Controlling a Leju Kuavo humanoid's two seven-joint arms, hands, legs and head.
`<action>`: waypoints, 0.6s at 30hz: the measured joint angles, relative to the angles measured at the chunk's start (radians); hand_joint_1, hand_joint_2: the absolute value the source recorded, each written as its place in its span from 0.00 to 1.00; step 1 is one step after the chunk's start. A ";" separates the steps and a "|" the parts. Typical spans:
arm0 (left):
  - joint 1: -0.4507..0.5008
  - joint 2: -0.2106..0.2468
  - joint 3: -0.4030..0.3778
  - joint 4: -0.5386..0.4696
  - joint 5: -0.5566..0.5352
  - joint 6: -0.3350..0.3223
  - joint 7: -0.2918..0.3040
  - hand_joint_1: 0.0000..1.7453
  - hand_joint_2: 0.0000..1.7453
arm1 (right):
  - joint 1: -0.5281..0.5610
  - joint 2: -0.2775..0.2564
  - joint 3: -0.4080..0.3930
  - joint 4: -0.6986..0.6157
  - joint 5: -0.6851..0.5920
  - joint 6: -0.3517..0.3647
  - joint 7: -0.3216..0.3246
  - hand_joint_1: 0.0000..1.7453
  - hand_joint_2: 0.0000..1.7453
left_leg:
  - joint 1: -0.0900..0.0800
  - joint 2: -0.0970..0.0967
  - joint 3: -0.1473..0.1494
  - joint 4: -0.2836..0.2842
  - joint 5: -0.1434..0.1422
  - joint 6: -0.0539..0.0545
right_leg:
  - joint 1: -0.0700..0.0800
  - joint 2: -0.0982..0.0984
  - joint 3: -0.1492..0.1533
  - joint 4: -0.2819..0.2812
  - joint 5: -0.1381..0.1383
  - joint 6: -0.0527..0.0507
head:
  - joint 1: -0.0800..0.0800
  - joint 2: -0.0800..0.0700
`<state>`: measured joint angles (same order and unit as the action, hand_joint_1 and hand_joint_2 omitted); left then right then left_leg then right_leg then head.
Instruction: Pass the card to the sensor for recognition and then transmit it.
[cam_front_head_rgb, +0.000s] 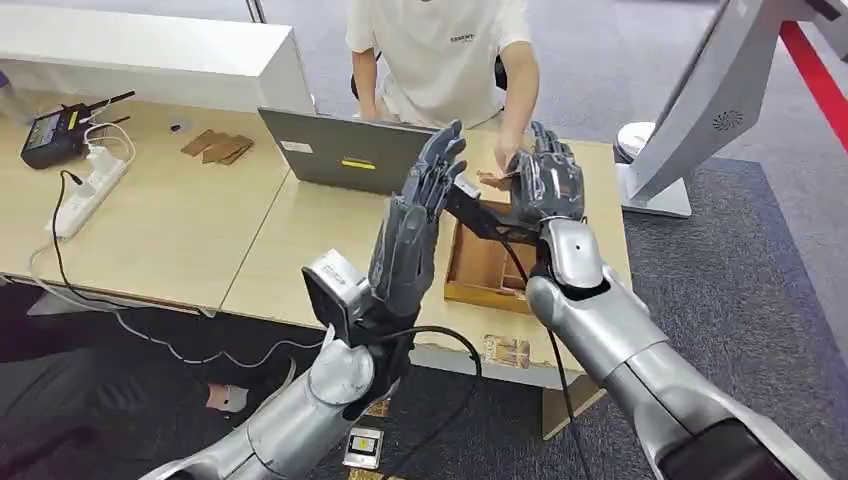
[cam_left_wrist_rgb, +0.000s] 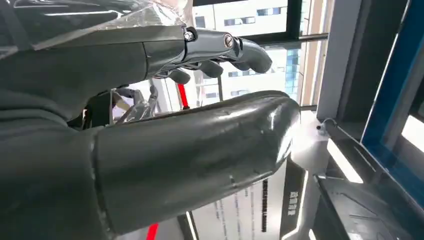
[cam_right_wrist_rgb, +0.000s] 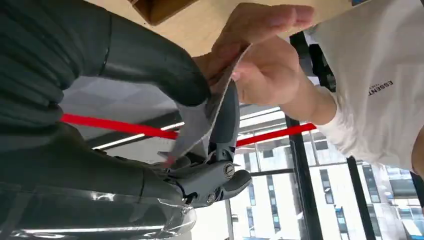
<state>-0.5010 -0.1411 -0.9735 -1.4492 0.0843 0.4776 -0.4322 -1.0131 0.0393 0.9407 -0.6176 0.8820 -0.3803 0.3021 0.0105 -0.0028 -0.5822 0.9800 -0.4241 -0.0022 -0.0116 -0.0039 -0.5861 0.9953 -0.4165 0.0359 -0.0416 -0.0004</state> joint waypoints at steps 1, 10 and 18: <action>0.000 0.000 0.000 0.000 0.000 -0.001 0.001 0.00 0.00 | 0.000 0.000 0.001 0.003 0.000 -0.001 0.000 0.95 1.00 | 0.000 0.000 0.000 0.000 0.000 0.000 | 0.000 0.000 0.000 0.000 0.000 0.000 | 0.000 0.000; 0.002 0.000 -0.001 0.000 -0.004 -0.006 0.007 0.00 0.00 | -0.002 -0.001 0.003 0.011 -0.003 -0.003 0.000 1.00 1.00 | 0.000 0.000 0.000 0.000 0.000 0.000 | 0.000 0.000 0.000 0.000 0.000 0.000 | 0.000 0.000; 0.012 0.003 -0.001 0.000 -0.021 0.009 0.019 0.00 0.00 | 0.006 -0.019 -0.001 -0.021 -0.033 -0.002 0.000 1.00 1.00 | 0.000 0.000 0.000 0.000 0.000 0.000 | 0.000 0.000 0.000 0.000 0.000 0.000 | 0.000 0.000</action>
<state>-0.4890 -0.1385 -0.9743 -1.4496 0.0637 0.4868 -0.4127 -1.0074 0.0206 0.9396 -0.6390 0.8488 -0.3819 0.3025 0.0105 -0.0027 -0.5818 0.9801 -0.4241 -0.0022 -0.0116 -0.0039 -0.5862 0.9953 -0.4165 0.0359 -0.0420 -0.0004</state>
